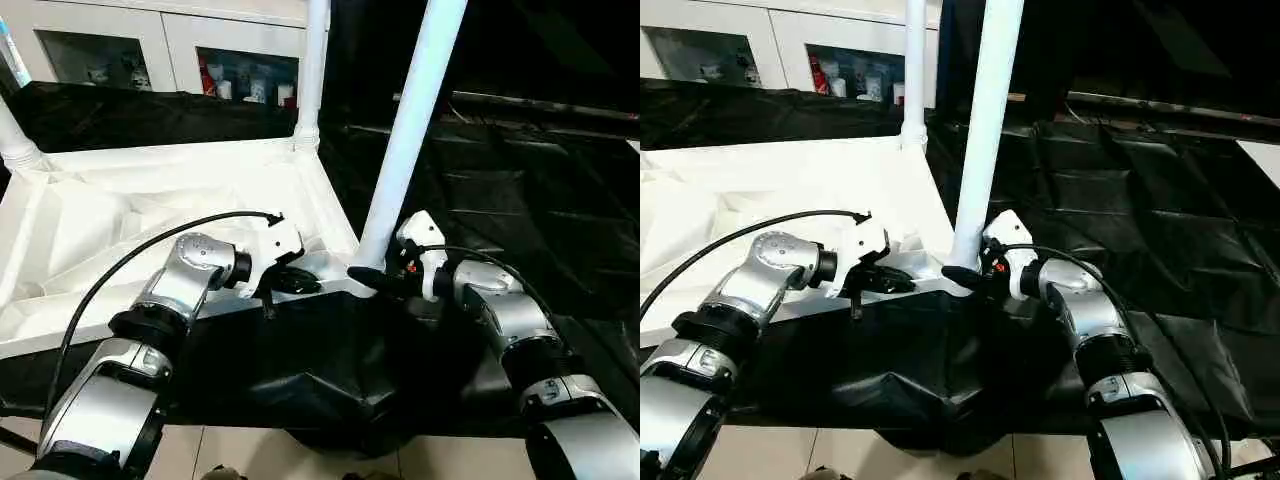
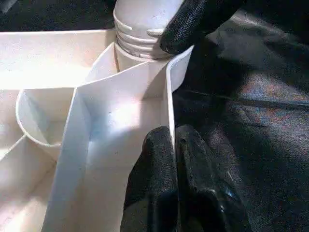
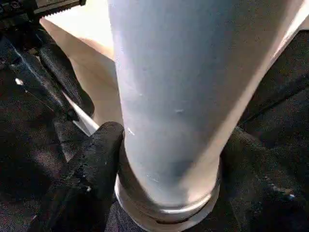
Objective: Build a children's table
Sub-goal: Rotate leg to tighten
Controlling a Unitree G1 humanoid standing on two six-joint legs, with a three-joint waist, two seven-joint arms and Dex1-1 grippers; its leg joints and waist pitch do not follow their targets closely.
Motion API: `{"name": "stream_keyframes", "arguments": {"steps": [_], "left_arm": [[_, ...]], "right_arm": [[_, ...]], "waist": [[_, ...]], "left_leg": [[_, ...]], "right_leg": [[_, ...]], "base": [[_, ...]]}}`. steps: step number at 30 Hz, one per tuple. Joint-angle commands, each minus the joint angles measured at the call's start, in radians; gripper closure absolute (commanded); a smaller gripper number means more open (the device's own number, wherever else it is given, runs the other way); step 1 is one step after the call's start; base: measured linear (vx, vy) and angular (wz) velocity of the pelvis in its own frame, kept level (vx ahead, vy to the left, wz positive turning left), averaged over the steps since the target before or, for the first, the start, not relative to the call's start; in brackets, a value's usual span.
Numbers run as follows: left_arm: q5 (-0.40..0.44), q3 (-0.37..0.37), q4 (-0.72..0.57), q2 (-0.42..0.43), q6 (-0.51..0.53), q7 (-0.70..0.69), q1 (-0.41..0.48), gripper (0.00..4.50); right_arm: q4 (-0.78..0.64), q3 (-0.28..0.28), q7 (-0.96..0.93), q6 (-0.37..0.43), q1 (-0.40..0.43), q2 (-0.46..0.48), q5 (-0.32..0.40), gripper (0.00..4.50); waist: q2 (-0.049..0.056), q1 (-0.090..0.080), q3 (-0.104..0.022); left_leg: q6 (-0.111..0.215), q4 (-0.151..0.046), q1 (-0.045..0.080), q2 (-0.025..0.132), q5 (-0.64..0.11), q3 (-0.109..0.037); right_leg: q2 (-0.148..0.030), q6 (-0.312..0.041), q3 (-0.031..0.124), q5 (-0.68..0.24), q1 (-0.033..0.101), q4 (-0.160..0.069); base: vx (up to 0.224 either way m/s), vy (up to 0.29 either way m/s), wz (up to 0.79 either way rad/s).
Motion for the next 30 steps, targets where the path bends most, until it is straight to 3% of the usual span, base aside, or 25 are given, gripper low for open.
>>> {"name": "stream_keyframes", "arguments": {"steps": [1,3,5,8,11,14,15,17,21,25,30], "left_arm": [[-0.018,-0.012,-0.004,-0.018,-0.012,-0.013,0.006,4.50],[-0.014,-0.010,0.000,-0.020,-0.011,-0.001,0.004,4.50],[0.013,0.001,0.039,-0.044,0.012,0.109,-0.016,4.50],[0.043,0.016,0.098,-0.114,0.073,0.305,-0.044,4.50],[0.043,0.018,0.113,-0.158,0.090,0.359,-0.052,4.50],[0.040,0.010,0.140,-0.272,0.116,0.438,-0.084,4.50],[0.041,0.006,0.145,-0.283,0.116,0.442,-0.089,4.50],[0.047,0.001,0.151,-0.292,0.107,0.444,-0.096,4.50],[0.054,-0.003,0.158,-0.292,0.088,0.434,-0.102,4.50],[0.055,-0.009,0.144,-0.251,0.058,0.370,-0.083,4.50],[0.036,-0.012,0.102,-0.168,0.006,0.229,-0.046,4.50]], "right_arm": [[0.005,0.024,0.029,0.008,0.006,0.018,0.007,1.78],[0.004,0.024,0.017,0.011,0.011,0.024,0.006,1.79],[0.040,0.010,-0.114,0.029,0.014,0.055,-0.023,1.80],[0.099,-0.042,-0.365,0.073,0.005,0.133,-0.033,1.80],[0.133,-0.079,-0.487,0.084,-0.012,0.176,-0.022,1.81],[0.209,-0.135,-0.670,0.072,-0.072,0.279,0.013,1.81],[0.215,-0.133,-0.679,0.069,-0.079,0.289,0.011,1.81],[0.215,-0.116,-0.681,0.052,-0.085,0.299,-0.011,1.25],[0.210,-0.109,-0.658,0.028,-0.091,0.300,-0.022,0.93],[0.185,-0.091,-0.552,-0.033,-0.081,0.248,-0.037,0.71],[0.086,-0.032,-0.277,-0.024,-0.029,0.122,-0.027,0.71]], "waist": [[0.000,0.000,-0.057],[0.000,0.000,-0.056],[0.001,-0.004,-0.053],[0.000,-0.010,-0.045],[0.001,-0.013,-0.044],[0.001,-0.020,-0.046],[0.008,-0.025,-0.045],[0.003,-0.024,-0.046],[0.004,-0.022,-0.048],[0.001,-0.022,-0.049],[-0.006,-0.016,-0.051]], "left_leg": [[0.056,-0.054,0.008,0.030,-0.192,-0.008],[0.055,-0.054,0.008,0.030,-0.194,-0.008],[0.045,-0.057,0.008,0.030,-0.201,-0.009],[-0.002,-0.061,0.020,0.025,-0.306,-0.014],[-0.003,-0.061,0.023,0.025,-0.345,-0.018],[-0.014,-0.063,0.025,0.024,-0.369,-0.023],[-0.013,-0.065,0.025,0.024,-0.381,-0.022],[-0.006,-0.063,0.023,0.021,-0.384,-0.021],[0.012,-0.064,0.017,0.020,-0.369,-0.021],[0.022,-0.064,0.012,0.022,-0.353,-0.021],[0.068,-0.061,0.001,0.026,-0.280,-0.015]], "right_leg": [[-0.062,-0.220,0.044,-0.205,0.051,-0.051],[-0.062,-0.220,0.044,-0.208,0.050,-0.051],[-0.061,-0.215,0.044,-0.221,0.046,-0.053],[-0.063,-0.160,0.042,-0.432,0.034,-0.078],[-0.066,-0.125,0.040,-0.513,0.028,-0.091],[-0.064,-0.104,0.035,-0.537,0.024,-0.095],[-0.062,-0.103,0.035,-0.523,0.023,-0.099],[-0.061,-0.100,0.034,-0.510,0.025,-0.099],[-0.063,-0.098,0.036,-0.497,0.027,-0.099],[-0.065,-0.107,0.036,-0.474,0.032,-0.095],[-0.067,-0.141,0.041,-0.380,0.043,-0.082]], "base": [[0.000,0.000,0.00],[0.000,0.000,0.00],[0.000,0.000,0.00],[0.000,0.000,0.00],[0.000,0.000,0.00],[0.000,0.000,0.00],[0.000,0.000,0.00],[0.000,0.000,0.00],[0.000,0.000,0.00],[0.000,0.000,0.00],[0.000,0.000,0.00]]}}
